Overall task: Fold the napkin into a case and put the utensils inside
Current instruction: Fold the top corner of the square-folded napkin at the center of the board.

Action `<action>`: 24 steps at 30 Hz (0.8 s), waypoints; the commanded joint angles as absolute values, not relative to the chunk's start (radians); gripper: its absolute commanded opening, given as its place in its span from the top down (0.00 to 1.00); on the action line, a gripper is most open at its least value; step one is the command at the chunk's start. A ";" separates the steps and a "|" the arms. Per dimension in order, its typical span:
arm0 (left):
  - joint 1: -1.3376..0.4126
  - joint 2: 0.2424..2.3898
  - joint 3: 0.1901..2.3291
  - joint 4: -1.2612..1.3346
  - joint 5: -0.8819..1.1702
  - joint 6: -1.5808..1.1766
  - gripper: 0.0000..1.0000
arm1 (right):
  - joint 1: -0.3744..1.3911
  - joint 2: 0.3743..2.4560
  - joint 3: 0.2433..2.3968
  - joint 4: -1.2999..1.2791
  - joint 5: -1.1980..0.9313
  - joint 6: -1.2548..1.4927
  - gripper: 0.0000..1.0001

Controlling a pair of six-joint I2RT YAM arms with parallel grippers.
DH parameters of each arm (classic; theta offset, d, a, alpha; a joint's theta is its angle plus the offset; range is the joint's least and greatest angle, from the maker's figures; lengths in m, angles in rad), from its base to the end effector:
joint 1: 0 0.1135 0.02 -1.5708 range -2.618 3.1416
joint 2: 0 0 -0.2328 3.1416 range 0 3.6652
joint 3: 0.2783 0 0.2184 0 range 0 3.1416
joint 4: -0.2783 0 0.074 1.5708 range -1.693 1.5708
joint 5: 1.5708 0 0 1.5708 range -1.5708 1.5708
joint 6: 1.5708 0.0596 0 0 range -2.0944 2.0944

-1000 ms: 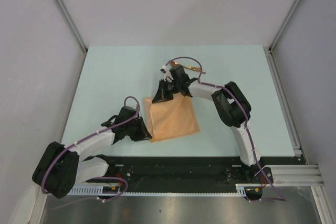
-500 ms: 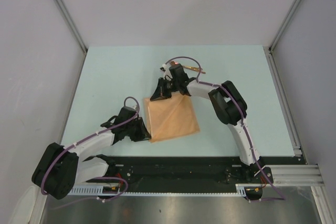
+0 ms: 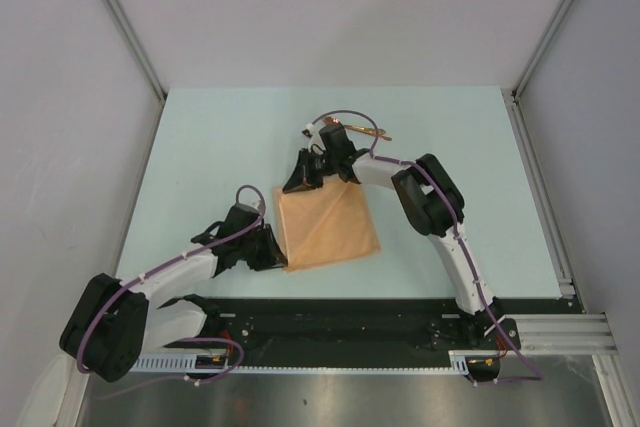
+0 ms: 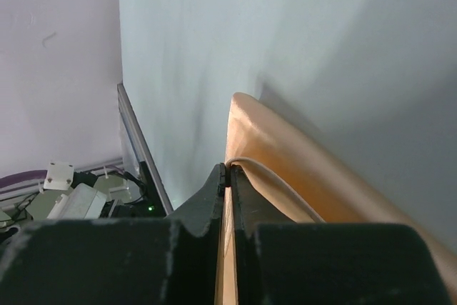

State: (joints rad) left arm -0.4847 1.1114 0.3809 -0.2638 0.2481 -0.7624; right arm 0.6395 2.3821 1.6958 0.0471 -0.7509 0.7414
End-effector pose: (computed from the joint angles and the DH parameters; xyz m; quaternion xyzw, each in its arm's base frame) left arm 0.1569 -0.0992 0.1163 -0.0968 0.9471 -0.2610 0.1597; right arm 0.3638 0.3213 0.1170 -0.1221 0.8385 0.5187 0.1135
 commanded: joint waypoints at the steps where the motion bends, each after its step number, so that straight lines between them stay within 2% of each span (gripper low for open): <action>1: -0.494 1.097 0.364 -0.299 0.250 -0.773 0.74 | 0.637 2.399 1.756 0.094 -0.770 0.759 0.94; 24: -0.494 1.065 0.368 -0.313 0.233 -0.788 0.73 | 0.626 2.436 1.805 0.078 -0.764 0.765 0.91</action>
State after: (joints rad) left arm -0.4854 1.0809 0.3752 -0.3027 0.2386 -0.7700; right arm 0.6365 2.4302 1.7607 0.0540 -0.7670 0.7597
